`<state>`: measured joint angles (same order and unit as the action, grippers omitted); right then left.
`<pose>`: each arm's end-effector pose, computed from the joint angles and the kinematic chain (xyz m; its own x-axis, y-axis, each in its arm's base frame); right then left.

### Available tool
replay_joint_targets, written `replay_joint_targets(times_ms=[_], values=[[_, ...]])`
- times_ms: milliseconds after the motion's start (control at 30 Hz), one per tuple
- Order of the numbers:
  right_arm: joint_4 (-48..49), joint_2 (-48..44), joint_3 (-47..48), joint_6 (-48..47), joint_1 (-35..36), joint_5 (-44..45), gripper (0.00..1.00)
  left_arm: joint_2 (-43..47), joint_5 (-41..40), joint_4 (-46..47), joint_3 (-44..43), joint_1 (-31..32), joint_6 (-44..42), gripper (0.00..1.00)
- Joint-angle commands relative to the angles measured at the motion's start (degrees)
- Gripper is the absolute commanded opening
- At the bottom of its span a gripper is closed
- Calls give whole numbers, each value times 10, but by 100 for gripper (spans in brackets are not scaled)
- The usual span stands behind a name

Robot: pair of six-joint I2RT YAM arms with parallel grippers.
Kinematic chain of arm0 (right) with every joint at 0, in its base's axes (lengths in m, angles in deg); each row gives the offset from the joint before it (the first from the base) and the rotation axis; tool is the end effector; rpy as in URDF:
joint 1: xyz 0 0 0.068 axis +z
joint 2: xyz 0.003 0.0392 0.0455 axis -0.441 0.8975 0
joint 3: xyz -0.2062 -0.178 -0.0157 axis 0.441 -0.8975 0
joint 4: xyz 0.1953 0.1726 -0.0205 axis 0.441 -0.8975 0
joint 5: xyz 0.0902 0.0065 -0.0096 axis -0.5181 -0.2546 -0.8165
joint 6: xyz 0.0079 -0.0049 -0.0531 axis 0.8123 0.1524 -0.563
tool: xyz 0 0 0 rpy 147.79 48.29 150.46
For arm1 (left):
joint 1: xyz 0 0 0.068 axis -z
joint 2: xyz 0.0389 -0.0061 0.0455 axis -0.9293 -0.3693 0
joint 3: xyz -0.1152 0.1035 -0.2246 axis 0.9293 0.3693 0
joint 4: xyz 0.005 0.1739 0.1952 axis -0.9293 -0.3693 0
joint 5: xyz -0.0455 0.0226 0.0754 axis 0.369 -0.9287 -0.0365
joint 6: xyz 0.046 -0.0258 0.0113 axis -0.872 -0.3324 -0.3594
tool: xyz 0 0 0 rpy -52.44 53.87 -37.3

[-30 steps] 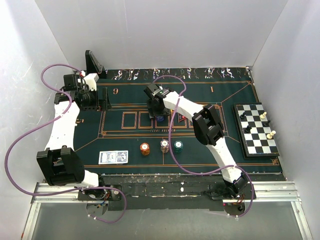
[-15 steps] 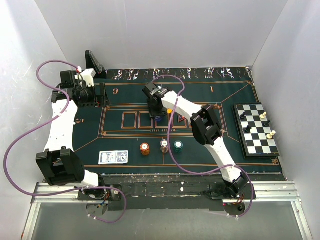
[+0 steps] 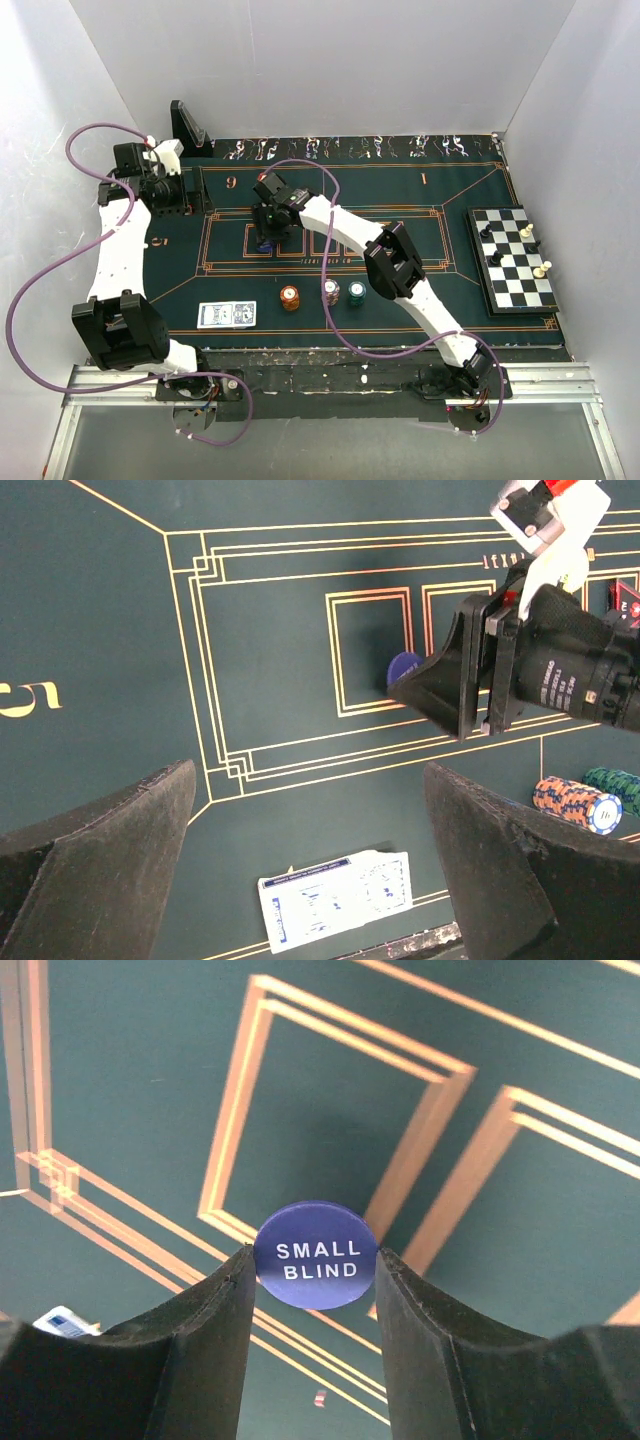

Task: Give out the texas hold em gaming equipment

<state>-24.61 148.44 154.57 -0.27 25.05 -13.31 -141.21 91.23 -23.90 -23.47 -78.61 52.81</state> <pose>0.3464 0.4314 0.1830 -0.8567 -0.1725 -0.4860 -0.3659 0.8675 0.3371 0.2955 0.0399 0.3398 -0.7857 -0.0625 -0.6155 0.1232 0.9591 -0.2547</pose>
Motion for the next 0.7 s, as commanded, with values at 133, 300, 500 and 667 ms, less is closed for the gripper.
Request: replay_joint_targets(times_ms=[133, 300, 500, 667], values=[[159, 26, 37, 55, 18, -141, 31, 4, 6, -4, 19, -22, -12, 98], [189, 48, 47, 68, 18, -160, 58, 6, 10, -2, 29, -25, -21, 98], [202, 47, 50, 66, 18, -172, 78, 13, 24, -6, 30, -25, -21, 98], [186, -4, 23, 38, 3, -167, 86, 16, 26, -7, 27, -25, -21, 98]])
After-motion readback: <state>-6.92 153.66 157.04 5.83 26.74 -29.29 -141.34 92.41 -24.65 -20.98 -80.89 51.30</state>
